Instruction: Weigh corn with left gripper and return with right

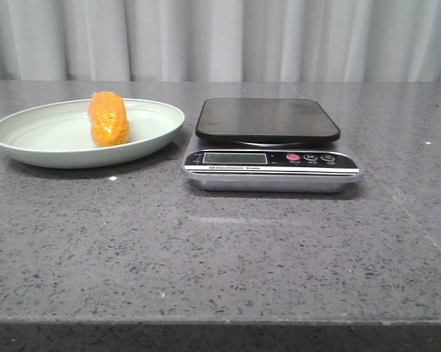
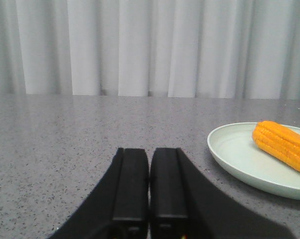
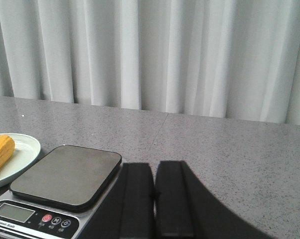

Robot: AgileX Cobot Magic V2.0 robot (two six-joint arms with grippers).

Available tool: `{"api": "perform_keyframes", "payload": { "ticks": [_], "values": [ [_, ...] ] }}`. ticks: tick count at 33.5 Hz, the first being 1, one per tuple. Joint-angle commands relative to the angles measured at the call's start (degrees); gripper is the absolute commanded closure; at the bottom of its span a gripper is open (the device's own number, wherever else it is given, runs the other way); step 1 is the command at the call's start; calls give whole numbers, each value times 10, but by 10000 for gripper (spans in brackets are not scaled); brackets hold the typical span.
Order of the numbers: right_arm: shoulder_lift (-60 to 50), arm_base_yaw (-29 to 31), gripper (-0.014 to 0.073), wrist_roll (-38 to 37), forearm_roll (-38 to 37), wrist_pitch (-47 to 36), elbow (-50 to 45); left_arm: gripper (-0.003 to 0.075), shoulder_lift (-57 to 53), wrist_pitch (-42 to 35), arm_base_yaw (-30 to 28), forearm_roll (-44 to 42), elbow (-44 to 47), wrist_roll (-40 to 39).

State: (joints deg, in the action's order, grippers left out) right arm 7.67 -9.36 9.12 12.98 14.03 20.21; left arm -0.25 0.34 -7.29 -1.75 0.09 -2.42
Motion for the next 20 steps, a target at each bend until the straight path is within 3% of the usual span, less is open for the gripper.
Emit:
{"api": "perform_keyframes", "payload": {
  "ticks": [1, 10, 20],
  "values": [
    [5, 4, 424, 4, -2, -39, 14, 586, -12, -32, 6, 2, 5, -8],
    [5, 4, 424, 4, -2, -39, 14, 586, -12, -32, 63, 2, 5, -8],
    [5, 4, 424, 4, -2, -39, 14, 586, -12, -32, 64, 2, 5, -8]
  ]
}}
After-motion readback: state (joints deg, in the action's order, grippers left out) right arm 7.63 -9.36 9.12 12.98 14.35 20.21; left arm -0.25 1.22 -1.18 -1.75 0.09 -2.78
